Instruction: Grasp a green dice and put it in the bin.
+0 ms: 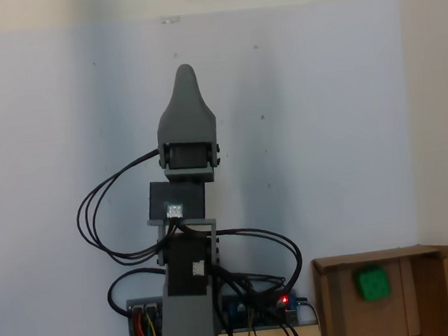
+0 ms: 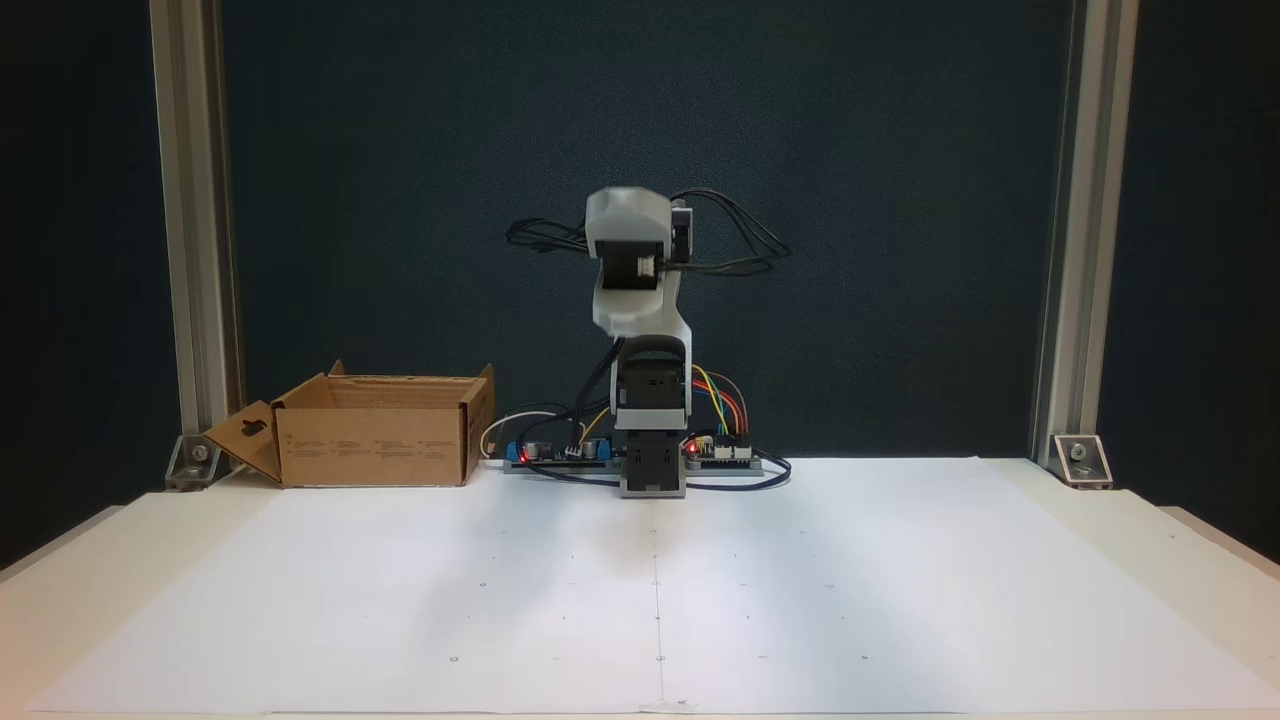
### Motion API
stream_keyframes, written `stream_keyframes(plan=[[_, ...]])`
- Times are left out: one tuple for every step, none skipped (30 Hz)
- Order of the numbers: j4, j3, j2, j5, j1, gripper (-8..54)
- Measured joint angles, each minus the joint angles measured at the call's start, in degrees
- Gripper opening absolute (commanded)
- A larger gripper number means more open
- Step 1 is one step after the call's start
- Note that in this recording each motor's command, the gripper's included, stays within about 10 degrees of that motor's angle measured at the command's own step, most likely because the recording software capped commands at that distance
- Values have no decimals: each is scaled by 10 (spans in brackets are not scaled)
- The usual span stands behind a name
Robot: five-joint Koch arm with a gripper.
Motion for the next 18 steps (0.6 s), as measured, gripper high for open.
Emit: stream_keyframes(plan=[[-13, 0, 0, 0, 0, 425], [-39, 0, 0, 0, -1, 426], [-45, 0, 0, 0, -1, 427], [-57, 4, 1, 0, -5, 427], [-72, 18, 3, 0, -11, 427], [-90, 37, 5, 0, -17, 430], [-104, 58, 7, 0, -18, 435], [-116, 75, 7, 0, -19, 435], [-129, 89, 7, 0, -19, 435], [-143, 100, 7, 0, -19, 435], [-168, 116, 7, 0, -19, 435], [-174, 118, 7, 0, -19, 435], [-198, 127, 7, 0, -19, 435], [-204, 127, 7, 0, -20, 435], [-216, 132, 7, 0, -16, 435], [-229, 133, 7, 0, -11, 435], [-254, 133, 7, 0, -4, 435], [-259, 133, 7, 0, -4, 435]])
